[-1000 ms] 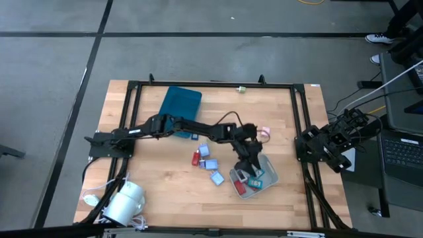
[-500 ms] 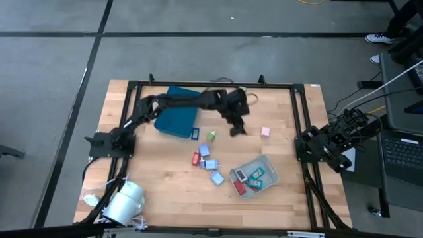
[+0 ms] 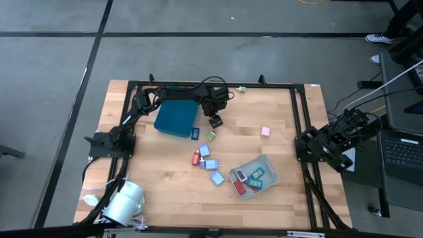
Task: Pick & Place Office items
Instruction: Put the blue digital clock into the gray bin
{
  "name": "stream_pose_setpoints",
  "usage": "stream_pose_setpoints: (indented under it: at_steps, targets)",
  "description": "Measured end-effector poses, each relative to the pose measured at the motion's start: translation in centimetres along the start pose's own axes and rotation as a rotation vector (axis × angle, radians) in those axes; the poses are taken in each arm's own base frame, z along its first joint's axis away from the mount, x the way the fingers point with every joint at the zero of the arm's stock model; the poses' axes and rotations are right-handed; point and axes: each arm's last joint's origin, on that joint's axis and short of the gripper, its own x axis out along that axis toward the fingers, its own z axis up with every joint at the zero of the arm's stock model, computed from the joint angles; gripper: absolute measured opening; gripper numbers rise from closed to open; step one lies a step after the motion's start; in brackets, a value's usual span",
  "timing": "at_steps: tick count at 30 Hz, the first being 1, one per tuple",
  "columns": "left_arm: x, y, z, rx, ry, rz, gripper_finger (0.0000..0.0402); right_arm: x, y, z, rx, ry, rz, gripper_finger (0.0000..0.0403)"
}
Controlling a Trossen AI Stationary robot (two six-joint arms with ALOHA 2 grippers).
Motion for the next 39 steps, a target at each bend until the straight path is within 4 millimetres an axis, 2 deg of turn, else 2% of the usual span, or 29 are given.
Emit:
stream_pose_setpoints:
  at_steps: [7,20,25,28,30,34,37,39]
  targets:
    - [-0.3,0.5,-0.5,0.029,0.045,0.034,0.0218,0.0,0.0,0.0,0.001,-0.002,0.000,0.0286]
    - [-0.4,0.9,-1.8,0.015,0.178,0.103,0.0217,0.0,0.1,0.0,0.001,0.001,0.024,0.0286]
    - [-0.5,0.9,-1.8,-0.008,0.172,0.088,0.0217,0.0,0.1,0.0,0.000,0.001,0.023,0.0286]
    - [-1.4,0.7,-1.1,-0.030,0.074,-0.019,0.0217,0.0,-0.1,0.0,-0.016,-0.007,-0.044,0.0286]
    - [-3.0,-0.1,0.5,-0.031,-0.122,-0.113,0.0216,0.0,-0.5,0.1,-0.023,-0.028,-0.182,0.0286]
    - [-11.0,-2.0,2.5,-0.021,-0.533,-0.267,0.0216,0.3,-1.5,0.8,0.027,-0.069,-0.478,0.0286]
    - [-16.5,-2.3,2.1,-0.027,-0.737,-0.245,0.0216,1.7,-1.9,2.6,-0.020,-0.074,-0.442,0.0286]
    - [-20.0,-2.5,0.9,-0.030,-0.823,-0.225,0.0216,3.3,-2.4,3.9,-0.018,-0.030,-0.457,0.0286]
